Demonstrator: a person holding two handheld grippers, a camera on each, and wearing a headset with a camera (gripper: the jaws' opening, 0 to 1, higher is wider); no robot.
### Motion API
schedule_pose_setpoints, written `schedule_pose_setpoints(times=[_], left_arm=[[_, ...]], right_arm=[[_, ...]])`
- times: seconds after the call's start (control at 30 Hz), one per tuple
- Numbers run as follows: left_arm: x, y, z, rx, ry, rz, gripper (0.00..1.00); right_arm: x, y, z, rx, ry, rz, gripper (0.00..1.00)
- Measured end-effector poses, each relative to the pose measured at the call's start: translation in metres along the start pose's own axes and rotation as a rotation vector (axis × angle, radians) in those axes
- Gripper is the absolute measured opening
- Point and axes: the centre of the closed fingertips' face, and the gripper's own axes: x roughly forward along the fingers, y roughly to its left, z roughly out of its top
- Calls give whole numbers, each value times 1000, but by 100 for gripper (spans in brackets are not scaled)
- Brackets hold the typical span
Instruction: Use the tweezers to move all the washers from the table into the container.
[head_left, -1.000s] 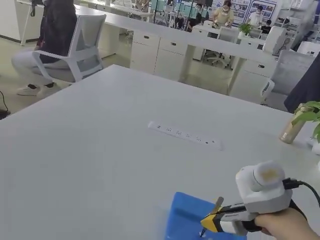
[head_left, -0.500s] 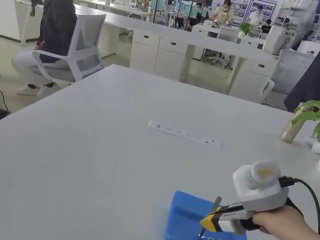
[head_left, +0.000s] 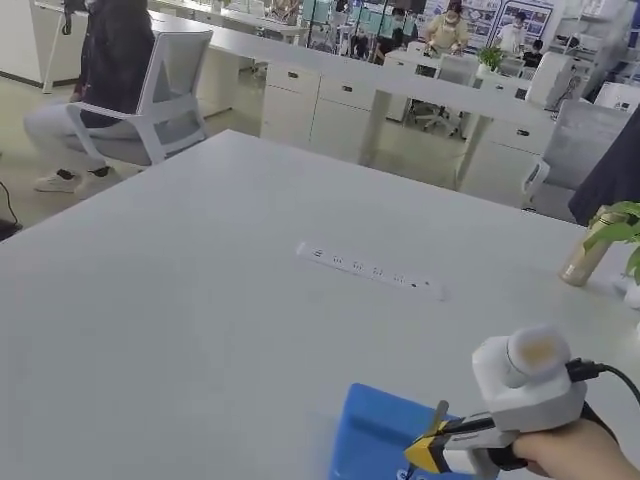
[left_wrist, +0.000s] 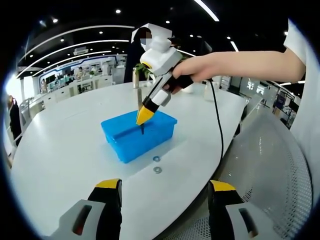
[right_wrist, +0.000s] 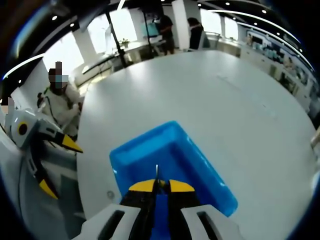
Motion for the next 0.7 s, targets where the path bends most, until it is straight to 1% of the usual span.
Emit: schedule_pose_setpoints(times=[0.23, 0.4, 0.53, 0.57, 0.7], left_arm=[[0, -1, -1, 2, 3, -6, 70], [0, -2, -2, 4, 9, -10, 69], [0, -1, -2, 4, 9, -10, 69], [0, -1, -2, 5, 10, -9, 69], [0, -1, -2, 6, 11, -10, 69]], right_arm=[[-9, -1, -5, 14, -15, -12, 4], [-15, 1, -3, 22, -36, -20, 4], [-20, 9, 3, 12, -64, -19, 4], [-21, 13, 6, 3, -74, -19, 4], [-26, 22, 14, -25, -97, -21, 4]])
